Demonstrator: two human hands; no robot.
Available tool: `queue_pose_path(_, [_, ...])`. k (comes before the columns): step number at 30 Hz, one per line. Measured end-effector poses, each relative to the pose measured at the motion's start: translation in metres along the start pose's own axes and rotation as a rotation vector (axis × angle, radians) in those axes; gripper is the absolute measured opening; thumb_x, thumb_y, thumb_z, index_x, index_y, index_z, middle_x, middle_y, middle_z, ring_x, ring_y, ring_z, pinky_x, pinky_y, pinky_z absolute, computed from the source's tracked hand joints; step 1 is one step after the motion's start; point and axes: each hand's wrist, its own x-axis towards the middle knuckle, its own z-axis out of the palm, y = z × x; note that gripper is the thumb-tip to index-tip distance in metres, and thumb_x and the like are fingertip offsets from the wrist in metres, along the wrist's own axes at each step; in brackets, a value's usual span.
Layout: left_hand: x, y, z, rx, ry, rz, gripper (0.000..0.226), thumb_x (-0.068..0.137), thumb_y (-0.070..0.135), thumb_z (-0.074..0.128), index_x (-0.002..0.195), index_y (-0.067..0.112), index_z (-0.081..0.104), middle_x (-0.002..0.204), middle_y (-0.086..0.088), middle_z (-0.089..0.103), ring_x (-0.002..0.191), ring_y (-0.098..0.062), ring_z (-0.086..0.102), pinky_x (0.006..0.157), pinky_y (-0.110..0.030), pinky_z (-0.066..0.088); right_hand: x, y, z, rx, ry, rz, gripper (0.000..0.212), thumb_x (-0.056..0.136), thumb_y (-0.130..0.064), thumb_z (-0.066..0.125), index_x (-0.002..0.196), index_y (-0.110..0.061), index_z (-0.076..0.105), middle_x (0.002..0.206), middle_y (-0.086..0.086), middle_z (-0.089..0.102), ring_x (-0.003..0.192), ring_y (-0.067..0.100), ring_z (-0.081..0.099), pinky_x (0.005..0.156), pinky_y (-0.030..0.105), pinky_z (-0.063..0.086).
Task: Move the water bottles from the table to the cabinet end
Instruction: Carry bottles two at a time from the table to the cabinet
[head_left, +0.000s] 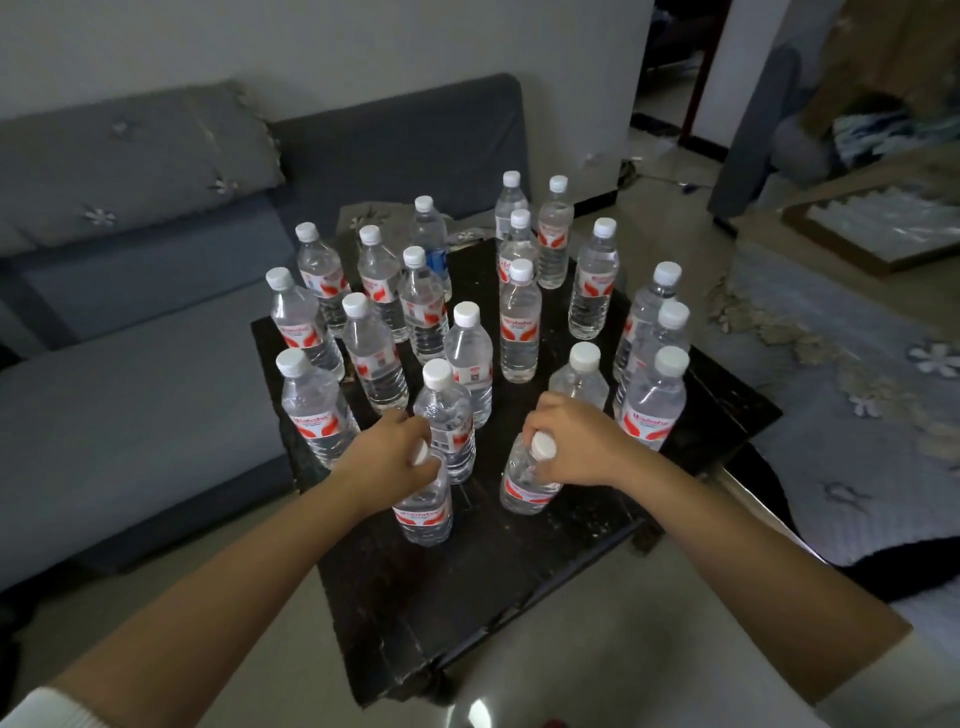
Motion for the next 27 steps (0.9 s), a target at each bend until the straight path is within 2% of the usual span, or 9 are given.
queue_pose_path(5, [0.008, 0.017, -0.003, -0.022, -0.026, 0.213, 0.03, 0.087, 0.027, 0.059, 0.109, 0.007, 0.058, 0.113, -0.011, 0.057, 0.105, -0.024, 0.055, 0.086, -0.03, 0.044, -0.036, 0.003, 0.006, 0.151, 0.198, 0.163, 0.023, 0.067, -0.009, 0.074, 0.088, 0.0, 0.07, 0.086, 0.002, 0.053, 0.085, 0.011, 0.048, 0.073, 0.022, 0.038])
queue_pose_path(8, [0.013, 0.035, -0.001, -0.012, -0.067, 0.414, 0.028, 0.087, 0.026, 0.06, 0.103, 0.004, 0.059, 0.1, -0.009, 0.055, 0.103, -0.025, 0.055, 0.084, -0.028, 0.041, -0.063, -0.007, 0.006, 0.134, 0.24, 0.264, 0.039, 0.059, -0.031, 0.068, 0.084, -0.001, 0.071, 0.08, -0.001, 0.05, 0.079, 0.01, 0.046, 0.064, 0.019, 0.034])
queue_pose_path(10, [0.015, 0.051, 0.004, 0.011, -0.112, 0.548, 0.025, 0.086, 0.026, 0.061, 0.099, 0.005, 0.06, 0.091, -0.003, 0.046, 0.101, -0.025, 0.055, 0.082, -0.028, 0.04, -0.086, -0.012, 0.009, 0.114, 0.244, 0.39, 0.036, 0.063, -0.029, 0.068, 0.09, -0.005, 0.071, 0.079, -0.004, 0.047, 0.082, 0.011, 0.045, 0.069, 0.021, 0.034])
queue_pose_path(13, [0.011, 0.08, 0.019, 0.019, -0.193, 0.765, 0.025, 0.085, 0.024, 0.062, 0.098, 0.003, 0.06, 0.096, -0.012, 0.053, 0.103, -0.027, 0.054, 0.079, -0.028, 0.038, -0.13, -0.021, 0.03, 0.109, 0.282, 0.598, 0.029, 0.071, -0.011, 0.07, 0.099, -0.006, 0.07, 0.096, 0.008, 0.057, 0.092, 0.023, 0.055, 0.076, 0.027, 0.041])
queue_pose_path(17, [-0.018, 0.124, 0.049, 0.048, -0.264, 1.005, 0.029, 0.086, 0.027, 0.06, 0.105, 0.004, 0.06, 0.11, -0.014, 0.056, 0.103, -0.029, 0.056, 0.083, -0.03, 0.043, -0.2, -0.045, 0.067, 0.164, 0.371, 0.93, 0.035, 0.073, -0.011, 0.071, 0.108, -0.01, 0.068, 0.113, 0.013, 0.058, 0.106, 0.026, 0.055, 0.085, 0.029, 0.043])
queue_pose_path(20, [-0.046, 0.158, 0.073, 0.066, -0.338, 1.179, 0.03, 0.083, 0.028, 0.063, 0.101, 0.005, 0.061, 0.1, -0.007, 0.059, 0.105, -0.028, 0.056, 0.081, -0.029, 0.041, -0.251, -0.067, 0.093, 0.202, 0.421, 1.126, 0.037, 0.077, -0.013, 0.069, 0.114, -0.012, 0.065, 0.117, 0.012, 0.054, 0.111, 0.025, 0.053, 0.09, 0.029, 0.042])
queue_pose_path(23, [-0.089, 0.19, 0.094, 0.138, -0.424, 1.33, 0.047, 0.069, 0.043, 0.057, 0.098, 0.007, 0.062, 0.069, 0.014, 0.034, 0.101, -0.026, 0.057, 0.072, -0.026, 0.034, -0.301, -0.096, 0.119, 0.258, 0.447, 1.301, 0.039, 0.08, -0.016, 0.067, 0.119, -0.014, 0.061, 0.12, 0.011, 0.051, 0.112, 0.025, 0.052, 0.09, 0.03, 0.042])
queue_pose_path(25, [-0.133, 0.211, 0.117, 0.175, -0.507, 1.47, 0.047, 0.068, 0.041, 0.058, 0.1, 0.007, 0.063, 0.067, 0.014, 0.026, 0.1, -0.028, 0.057, 0.078, -0.027, 0.039, -0.342, -0.127, 0.144, 0.294, 0.485, 1.452, 0.04, 0.081, -0.016, 0.066, 0.12, -0.014, 0.06, 0.122, 0.012, 0.051, 0.112, 0.026, 0.052, 0.088, 0.03, 0.042])
queue_pose_path(27, [-0.177, 0.225, 0.135, 0.2, -0.551, 1.568, 0.034, 0.077, 0.03, 0.066, 0.102, 0.006, 0.062, 0.068, 0.013, 0.026, 0.101, -0.028, 0.056, 0.081, -0.027, 0.041, -0.374, -0.155, 0.169, 0.356, 0.526, 1.586, 0.04, 0.08, -0.016, 0.066, 0.12, -0.015, 0.06, 0.122, 0.013, 0.05, 0.113, 0.028, 0.052, 0.091, 0.031, 0.042])
